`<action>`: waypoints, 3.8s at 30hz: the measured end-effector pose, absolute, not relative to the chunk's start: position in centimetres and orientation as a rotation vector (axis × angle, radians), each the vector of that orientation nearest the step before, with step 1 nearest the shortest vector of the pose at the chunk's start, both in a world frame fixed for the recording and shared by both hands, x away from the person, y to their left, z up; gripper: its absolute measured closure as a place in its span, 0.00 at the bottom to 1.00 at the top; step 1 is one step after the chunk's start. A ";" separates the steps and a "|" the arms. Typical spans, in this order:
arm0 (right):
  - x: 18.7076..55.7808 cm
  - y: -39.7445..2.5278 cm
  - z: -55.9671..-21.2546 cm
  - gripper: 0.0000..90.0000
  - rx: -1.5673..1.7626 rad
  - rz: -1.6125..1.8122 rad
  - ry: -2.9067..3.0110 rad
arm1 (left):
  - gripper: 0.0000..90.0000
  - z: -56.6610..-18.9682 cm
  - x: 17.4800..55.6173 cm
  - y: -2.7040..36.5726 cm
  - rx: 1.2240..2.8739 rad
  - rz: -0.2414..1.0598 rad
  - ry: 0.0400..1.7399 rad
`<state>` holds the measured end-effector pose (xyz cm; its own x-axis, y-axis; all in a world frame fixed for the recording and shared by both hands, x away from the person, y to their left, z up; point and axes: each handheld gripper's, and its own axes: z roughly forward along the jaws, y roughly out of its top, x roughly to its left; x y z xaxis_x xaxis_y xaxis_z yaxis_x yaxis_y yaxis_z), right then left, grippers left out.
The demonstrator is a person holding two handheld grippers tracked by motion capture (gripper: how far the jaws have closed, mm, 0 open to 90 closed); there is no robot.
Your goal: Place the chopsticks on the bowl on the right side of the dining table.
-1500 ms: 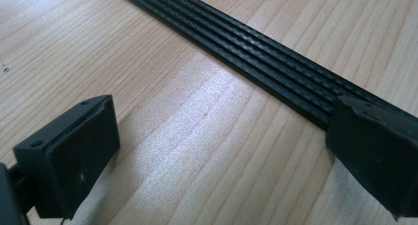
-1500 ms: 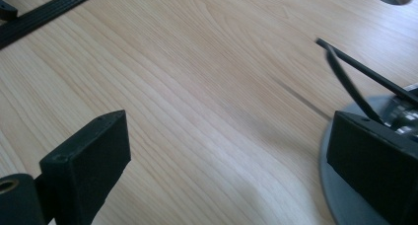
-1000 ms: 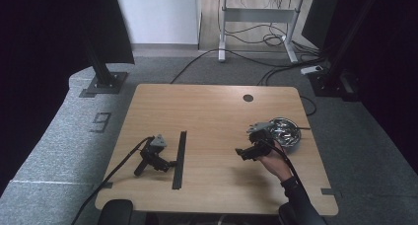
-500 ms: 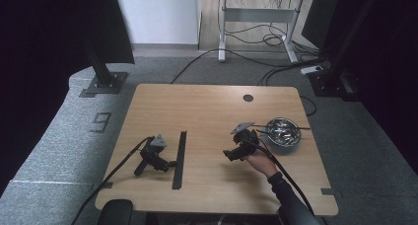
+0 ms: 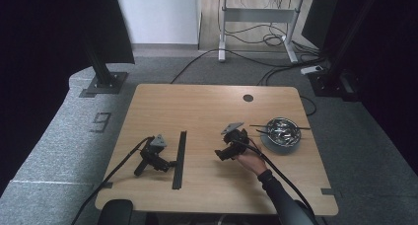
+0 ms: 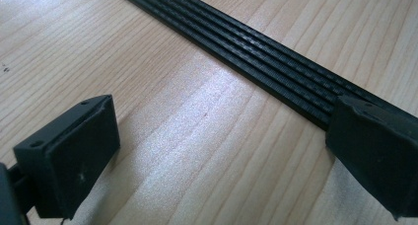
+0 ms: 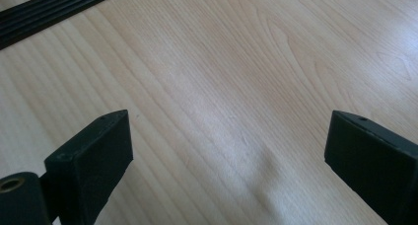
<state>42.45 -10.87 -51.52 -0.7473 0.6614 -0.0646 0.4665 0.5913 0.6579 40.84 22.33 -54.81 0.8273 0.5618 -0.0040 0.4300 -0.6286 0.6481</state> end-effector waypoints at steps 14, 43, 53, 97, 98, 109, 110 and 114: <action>43.6 -8.1 -52.6 0.04 0.904 0.965 2.520 | 0.00 -54.8 40.9 22.3 2.346 0.262 0.721; 44.1 -1.2 -52.6 0.05 0.783 1.017 2.585 | 0.00 -54.8 40.9 22.3 2.346 0.263 0.719; 44.1 1.1 -52.6 0.05 0.744 1.027 2.620 | 0.00 -54.8 40.9 22.3 2.348 0.263 0.718; 45.3 1.9 -53.6 0.10 0.766 0.981 2.631 | 0.00 -54.8 40.9 22.3 2.348 0.263 0.718; 45.3 1.9 -53.6 0.10 0.768 0.974 2.630 | 0.00 -54.8 40.9 22.3 2.348 0.263 0.718; 45.5 1.4 -53.9 0.10 0.768 0.863 2.647 | 0.00 -54.8 40.9 22.3 2.347 0.263 0.719; 45.5 1.4 -53.9 0.10 0.779 0.866 2.649 | 0.00 -54.8 40.9 22.3 2.346 0.263 0.719; 45.5 1.4 -53.5 0.10 0.790 0.918 2.642 | 0.00 -54.8 40.9 22.3 2.347 0.263 0.719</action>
<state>45.49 1.38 -53.53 -0.8267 0.5610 -0.0428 0.4137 0.6576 0.6297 40.87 22.34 -54.80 0.8286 0.5598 -0.0009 0.4268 -0.6308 0.6480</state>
